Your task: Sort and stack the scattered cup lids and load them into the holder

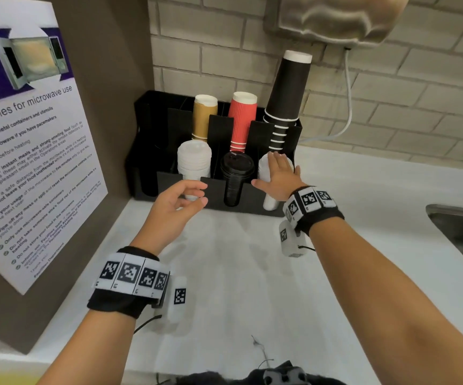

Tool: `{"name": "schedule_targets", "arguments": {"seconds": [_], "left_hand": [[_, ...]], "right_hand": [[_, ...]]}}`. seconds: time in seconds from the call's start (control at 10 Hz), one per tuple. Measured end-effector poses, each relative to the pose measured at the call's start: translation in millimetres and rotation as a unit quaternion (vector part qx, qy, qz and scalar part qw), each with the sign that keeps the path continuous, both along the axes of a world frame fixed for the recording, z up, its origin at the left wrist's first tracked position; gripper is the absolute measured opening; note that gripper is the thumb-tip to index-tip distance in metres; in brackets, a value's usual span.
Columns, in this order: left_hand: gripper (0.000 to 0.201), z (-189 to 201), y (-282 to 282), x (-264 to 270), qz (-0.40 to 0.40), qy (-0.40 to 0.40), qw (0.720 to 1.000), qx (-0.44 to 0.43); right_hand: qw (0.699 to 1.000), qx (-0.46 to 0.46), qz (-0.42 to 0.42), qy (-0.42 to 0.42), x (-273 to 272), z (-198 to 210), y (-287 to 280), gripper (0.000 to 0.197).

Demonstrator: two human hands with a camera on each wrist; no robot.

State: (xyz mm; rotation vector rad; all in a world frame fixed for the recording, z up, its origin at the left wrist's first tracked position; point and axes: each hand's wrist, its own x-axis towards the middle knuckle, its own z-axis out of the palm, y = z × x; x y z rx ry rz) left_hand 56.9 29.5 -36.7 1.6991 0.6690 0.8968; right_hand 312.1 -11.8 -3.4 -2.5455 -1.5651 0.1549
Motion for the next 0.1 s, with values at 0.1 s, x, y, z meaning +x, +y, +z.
{"name": "schedule_targets", "arguments": {"seconds": [0.1], "left_hand": [[0.018, 0.4, -5.5, -4.2, -0.004, -0.008, 1.000, 0.006]], "right_hand": [[0.987, 0.118, 0.078, 0.071, -18.1, 2.1, -29.1, 0.072]]}}
